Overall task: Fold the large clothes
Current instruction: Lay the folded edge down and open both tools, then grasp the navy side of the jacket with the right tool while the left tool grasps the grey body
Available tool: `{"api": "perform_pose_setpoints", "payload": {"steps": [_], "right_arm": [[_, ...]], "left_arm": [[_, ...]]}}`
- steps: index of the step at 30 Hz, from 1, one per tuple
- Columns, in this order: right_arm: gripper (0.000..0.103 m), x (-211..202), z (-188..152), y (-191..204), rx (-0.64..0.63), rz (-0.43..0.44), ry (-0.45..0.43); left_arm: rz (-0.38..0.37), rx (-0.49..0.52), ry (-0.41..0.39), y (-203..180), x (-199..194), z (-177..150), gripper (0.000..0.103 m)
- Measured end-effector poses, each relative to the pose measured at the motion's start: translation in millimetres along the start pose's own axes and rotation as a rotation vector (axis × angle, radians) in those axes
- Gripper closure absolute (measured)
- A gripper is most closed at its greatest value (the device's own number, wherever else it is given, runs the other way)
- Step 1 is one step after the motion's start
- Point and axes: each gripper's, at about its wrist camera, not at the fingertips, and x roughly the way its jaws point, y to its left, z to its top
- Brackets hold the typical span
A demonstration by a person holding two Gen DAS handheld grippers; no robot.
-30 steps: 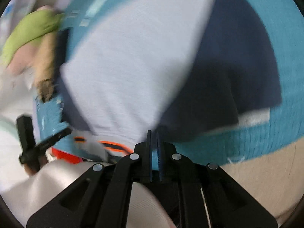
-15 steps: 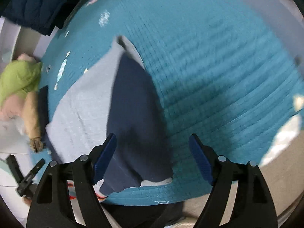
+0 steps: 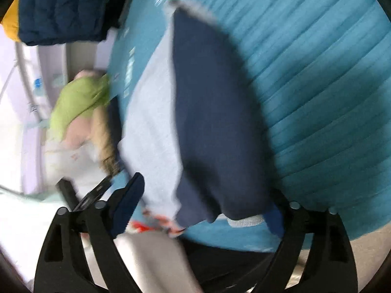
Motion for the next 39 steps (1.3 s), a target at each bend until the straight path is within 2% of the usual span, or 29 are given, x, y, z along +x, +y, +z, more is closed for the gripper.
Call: {"api": "perform_pose_setpoints", "payload": {"steps": [3, 5, 9, 11, 12, 13, 15, 17, 20, 22, 24, 25, 27, 29, 31, 32, 36, 39], "right_arm": [[0.006, 10, -5, 12, -0.033, -0.117, -0.028], [0.007, 14, -5, 15, -0.003, -0.16, -0.05], [0.008, 10, -2, 8, 0.155, -0.132, -0.164], [0.01, 6, -5, 15, 0.172, -0.156, -0.236], [0.013, 3, -8, 23, 0.133, -0.18, -0.289], [0.022, 1, -9, 32, 0.075, -0.215, -0.328], [0.034, 5, -6, 38, 0.006, -0.264, -0.329], [0.034, 12, -3, 36, 0.01, -0.265, -0.322], [0.041, 16, 1, 31, 0.032, -0.239, -0.326], [0.065, 17, 4, 34, 0.039, -0.197, -0.33], [0.07, 7, -2, 37, -0.013, -0.11, -0.329], [0.073, 7, -4, 44, -0.037, -0.093, -0.338], [0.073, 9, -7, 56, -0.096, -0.109, -0.341], [0.071, 16, -3, 59, -0.127, -0.184, -0.331], [0.064, 31, 8, 45, -0.054, -0.317, -0.315], [0.064, 37, 13, 36, -0.022, -0.324, -0.307], [0.045, 34, 24, 22, 0.084, -0.151, -0.32], [0.045, 32, 29, 14, 0.145, -0.077, -0.335]], "left_arm": [[0.0, 0.009, 0.001, -2, 2, 2, 0.025], [0.004, 0.01, 0.005, -3, 3, 2, 0.025], [-0.001, 0.013, 0.025, -4, 9, 3, 0.025], [0.0, 0.011, 0.029, -3, 11, 3, 0.025], [-0.002, 0.008, 0.03, -3, 12, 4, 0.025], [-0.003, 0.007, 0.032, -3, 13, 4, 0.025], [-0.004, 0.011, 0.034, -4, 14, 6, 0.025], [-0.01, 0.018, 0.038, -7, 16, 6, 0.025], [-0.009, 0.031, 0.047, -10, 19, 6, 0.025], [-0.002, 0.036, 0.051, -11, 20, 5, 0.025], [0.001, 0.031, 0.046, -10, 19, 4, 0.025], [0.003, 0.027, 0.044, -9, 19, 5, 0.025], [0.002, 0.021, 0.041, -8, 18, 5, 0.025], [-0.003, 0.016, 0.044, -8, 19, 6, 0.025], [-0.002, 0.016, 0.051, -8, 20, 6, 0.025], [-0.002, 0.018, 0.055, -9, 21, 6, 0.025], [-0.001, 0.017, 0.061, -10, 22, 5, 0.025], [-0.006, 0.008, 0.063, -9, 25, 6, 0.025]]}}
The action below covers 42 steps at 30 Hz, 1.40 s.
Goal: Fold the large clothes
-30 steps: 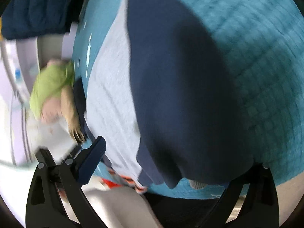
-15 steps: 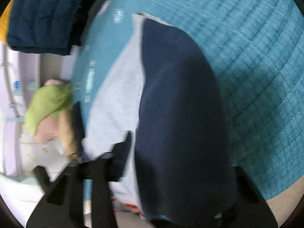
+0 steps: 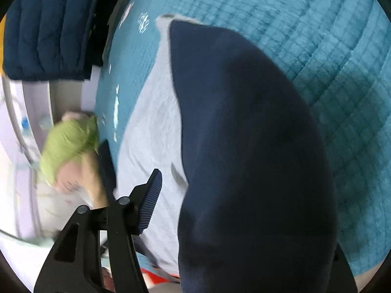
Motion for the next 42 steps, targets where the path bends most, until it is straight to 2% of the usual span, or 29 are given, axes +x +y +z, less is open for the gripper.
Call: {"api": "perform_pose_setpoints", "payload": {"steps": [1, 2, 3, 4, 7, 9, 11, 14, 15, 19, 22, 24, 28, 30, 32, 34, 36, 38, 40, 42], "right_arm": [[0.048, -1, -2, 3, 0.0, -0.007, -0.013], [0.055, -2, -6, 8, -0.026, -0.041, -0.025], [0.073, -4, -12, 21, -0.103, -0.121, -0.052], [0.075, -6, -19, 33, -0.172, -0.172, -0.082], [0.077, -11, -37, 61, -0.285, -0.24, -0.164], [0.077, -11, -50, 81, -0.376, -0.307, -0.199], [0.077, -9, -57, 94, -0.433, -0.321, -0.209], [0.077, -14, -67, 111, -0.516, -0.315, -0.213], [0.077, -15, -69, 117, -0.54, -0.309, -0.213], [0.077, -12, -78, 131, -0.596, -0.31, -0.213], [0.077, -8, -80, 133, -0.615, -0.325, -0.211], [0.077, -7, -78, 133, -0.607, -0.329, -0.204], [0.078, -8, -69, 132, -0.568, -0.325, -0.18], [0.078, -8, -67, 132, -0.564, -0.327, -0.169], [0.078, -7, -66, 133, -0.564, -0.326, -0.164], [0.078, -3, -65, 132, -0.566, -0.327, -0.161], [0.078, 0, -62, 131, -0.557, -0.322, -0.154], [0.078, 2, -60, 130, -0.549, -0.331, -0.144], [0.077, -1, -60, 129, -0.546, -0.326, -0.135], [0.077, -3, -59, 127, -0.536, -0.316, -0.132]], "left_arm": [[0.007, 0.008, -0.008, -1, 0, 0, 0.025], [0.013, 0.013, -0.013, -3, -1, 0, 0.025], [0.017, 0.018, -0.018, -5, -2, -1, 0.025], [0.018, 0.026, -0.026, -7, -4, -1, 0.025], [0.03, 0.025, -0.037, -9, -6, 1, 0.026], [0.033, 0.022, -0.043, -10, -5, 6, 0.032], [0.014, 0.012, -0.047, -13, -3, 14, 0.037], [-0.064, 0.004, -0.047, -22, 0, 30, 0.056], [-0.072, 0.009, -0.049, -25, 1, 35, 0.059], [-0.109, 0.012, -0.079, -43, 5, 61, 0.084], [-0.18, -0.007, -0.044, -58, 20, 90, 0.094], [-0.189, -0.018, -0.008, -67, 33, 105, 0.096], [-0.211, -0.077, 0.113, -85, 79, 138, 0.099], [-0.183, -0.058, 0.138, -93, 94, 149, 0.099], [-0.121, -0.032, 0.156, -101, 114, 160, 0.1], [-0.101, -0.045, 0.212, -99, 141, 164, 0.1], [-0.082, -0.033, 0.209, -101, 141, 163, 0.101], [-0.041, 0.048, 0.2, -110, 132, 158, 0.101], [-0.042, 0.022, 0.269, -109, 116, 152, 0.101], [-0.053, 0.045, 0.28, -112, 106, 147, 0.101]]}}
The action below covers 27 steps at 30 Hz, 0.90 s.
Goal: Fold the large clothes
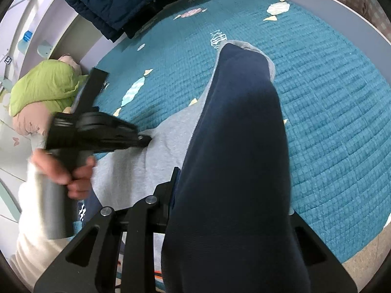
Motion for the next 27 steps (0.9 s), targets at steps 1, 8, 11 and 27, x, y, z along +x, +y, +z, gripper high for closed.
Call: {"api": "perform_pose_setpoints", "payload": {"steps": [1, 8, 11, 27], "right_arm": [[0.077, 2, 0, -2, 0.011, 0.004, 0.003], [0.077, 6, 2, -6, 0.041, -0.012, 0.027], [0.076, 6, 0, -7, 0.039, -0.01, 0.027], [0.075, 8, -5, -9, 0.04, -0.053, 0.041]], "left_arm": [[0.028, 0.009, -0.002, -1, 4, -1, 0.101], [0.041, -0.026, 0.034, -2, 12, -11, 0.103], [0.004, -0.05, 0.095, 4, 28, -41, 0.102], [0.042, 0.029, 0.012, -27, 28, -147, 0.103]]}}
